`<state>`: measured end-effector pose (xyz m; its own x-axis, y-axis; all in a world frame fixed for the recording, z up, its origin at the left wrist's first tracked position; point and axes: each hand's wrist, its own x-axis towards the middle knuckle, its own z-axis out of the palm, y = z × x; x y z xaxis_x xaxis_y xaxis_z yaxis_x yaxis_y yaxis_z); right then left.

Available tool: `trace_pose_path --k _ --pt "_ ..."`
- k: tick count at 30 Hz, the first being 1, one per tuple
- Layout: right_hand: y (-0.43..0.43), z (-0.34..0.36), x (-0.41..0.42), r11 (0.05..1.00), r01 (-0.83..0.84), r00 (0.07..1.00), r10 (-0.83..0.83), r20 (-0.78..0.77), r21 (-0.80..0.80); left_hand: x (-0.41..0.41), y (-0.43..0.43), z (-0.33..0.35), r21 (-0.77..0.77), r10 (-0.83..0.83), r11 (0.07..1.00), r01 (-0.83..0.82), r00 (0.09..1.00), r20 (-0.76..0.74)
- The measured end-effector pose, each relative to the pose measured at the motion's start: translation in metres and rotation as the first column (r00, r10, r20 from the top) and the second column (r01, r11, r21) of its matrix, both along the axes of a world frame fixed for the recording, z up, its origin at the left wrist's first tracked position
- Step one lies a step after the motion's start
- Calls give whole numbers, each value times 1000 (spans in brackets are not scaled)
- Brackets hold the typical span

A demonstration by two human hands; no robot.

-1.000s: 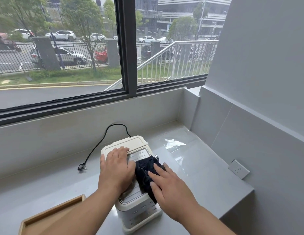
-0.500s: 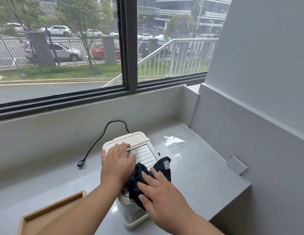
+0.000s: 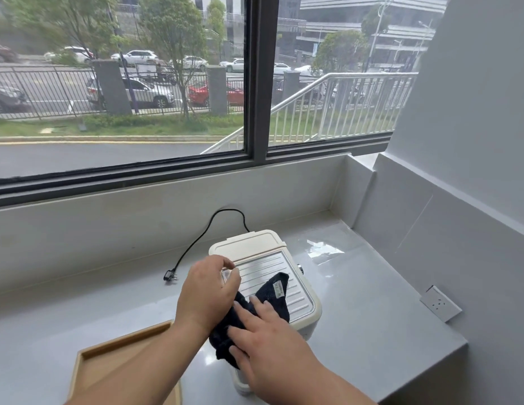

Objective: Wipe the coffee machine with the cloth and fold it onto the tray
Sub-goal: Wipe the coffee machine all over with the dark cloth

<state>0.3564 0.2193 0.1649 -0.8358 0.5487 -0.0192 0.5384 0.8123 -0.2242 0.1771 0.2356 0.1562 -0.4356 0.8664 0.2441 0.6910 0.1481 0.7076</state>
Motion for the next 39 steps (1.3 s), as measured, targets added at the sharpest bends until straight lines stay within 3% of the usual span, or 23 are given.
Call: trace_pose_path --k 2,8,12,14,19,23,26,30,35,39 --pt "3 1 -11 1000 7 1000 -7 12 -17 -2 -12 3 1 53 999 -53 998 37" --pt "14 0 -41 995 16 998 -23 -66 -97 -3 -37 3 -135 129 987 -86 927 353" --pt "23 3 -49 969 0 971 -60 -232 -248 -1 -49 6 -149 152 987 -67 714 684" --pt "25 8 -48 943 -25 941 -89 -325 -332 1 -52 4 -118 98 993 -12 646 757" --pt "34 12 -36 965 -60 914 -50 -402 -255 7 -50 -9 -120 56 992 48 678 733" --pt "56 9 -15 991 14 911 -66 -408 -130 15 -46 -13 -243 187 969 -41 765 616" --pt "74 3 0 992 100 942 -119 -313 -74 22 -44 -18 -287 237 953 -100 835 497" --pt "84 -9 13 983 180 980 -182 -75 -34 17 -41 -26 -249 270 954 -168 840 470" --pt "82 -14 11 983 184 983 -184 3 21 -1 -33 -34 -310 312 923 -229 917 249" --pt "83 -14 12 983 179 983 -180 22 29 -10 -22 -33 -292 292 942 -166 834 468"
